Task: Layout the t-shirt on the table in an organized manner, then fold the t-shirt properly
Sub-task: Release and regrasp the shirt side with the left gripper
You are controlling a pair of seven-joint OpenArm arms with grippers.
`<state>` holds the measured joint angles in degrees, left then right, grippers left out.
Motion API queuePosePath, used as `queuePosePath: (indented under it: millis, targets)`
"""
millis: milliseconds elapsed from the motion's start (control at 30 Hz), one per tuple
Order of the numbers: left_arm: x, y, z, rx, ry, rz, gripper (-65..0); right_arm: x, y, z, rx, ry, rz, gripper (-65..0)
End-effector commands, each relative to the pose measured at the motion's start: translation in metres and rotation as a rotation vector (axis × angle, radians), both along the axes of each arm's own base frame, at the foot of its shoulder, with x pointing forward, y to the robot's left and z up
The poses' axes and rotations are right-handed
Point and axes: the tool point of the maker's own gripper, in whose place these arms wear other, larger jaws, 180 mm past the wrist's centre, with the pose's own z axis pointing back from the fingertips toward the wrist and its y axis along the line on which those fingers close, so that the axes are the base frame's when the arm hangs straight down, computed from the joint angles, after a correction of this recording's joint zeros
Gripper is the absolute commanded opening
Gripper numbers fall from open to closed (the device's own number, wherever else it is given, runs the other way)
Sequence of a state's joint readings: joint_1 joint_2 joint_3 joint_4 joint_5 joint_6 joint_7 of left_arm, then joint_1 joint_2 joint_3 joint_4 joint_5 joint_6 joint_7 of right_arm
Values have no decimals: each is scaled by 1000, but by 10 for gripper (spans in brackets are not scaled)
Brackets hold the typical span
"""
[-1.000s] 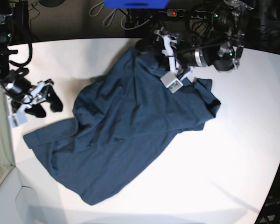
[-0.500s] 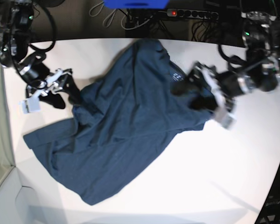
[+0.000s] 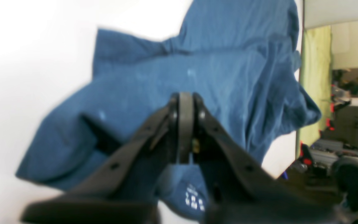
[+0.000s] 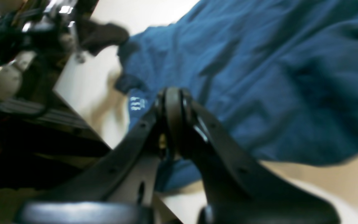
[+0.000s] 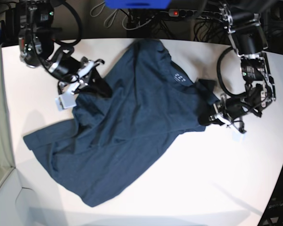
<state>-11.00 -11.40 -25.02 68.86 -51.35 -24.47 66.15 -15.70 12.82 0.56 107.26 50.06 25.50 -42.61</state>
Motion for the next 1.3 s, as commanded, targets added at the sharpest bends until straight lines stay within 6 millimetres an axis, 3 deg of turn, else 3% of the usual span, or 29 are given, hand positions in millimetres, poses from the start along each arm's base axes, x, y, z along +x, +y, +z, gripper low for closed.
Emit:
queuePosePath:
  millis: [0,100,200,333,433,533,600,767,833,967,1033,1133,1267]
  targets:
    - [9,6,12,17,-45,8,-612,1,1,2,15,-12,4,-649]
    - [6,2,5,26,-27,2,-642,-2,1,-18,15,49,9,-647]
    - [-13,-31,-13,17,23,-85,-649,-2,-3,-26,8,71,3,-650]
    - [-47,-103,-35,38,86,-335,-649,-1,-9,-26,-15,66,8,-650]
    - [-77,-154,-38,38,98,-533,-649,4,-12,-23,-25,51,7,-650]
    - [-104,-191,-34,39,84,-697,-649,7,-15,-22,-43,45,19,-650]
    - [-119,-204,-27,42,54,-784,-649,8,-17,-21,-43,42,15,-650]
    - [-142,-236,16,31,-96,-961,-649,10,-24,-19,-67,31,18,-650]
    - [-138,-233,36,22,-160,-959,-649,10,-24,-19,-70,29,19,-650]
    - [-96,-195,62,32,-239,-803,-649,10,-24,-19,-70,29,19,-650]
    - [-66,-162,75,32,-266,-663,-649,10,-24,-20,-70,31,19,-650]
    - [-30,-104,78,46,-263,-445,-645,9,-24,-20,-67,34,18,-650]
    - [-3,-40,58,42,-187,-222,-645,8,-23,-21,-64,37,17,-650]
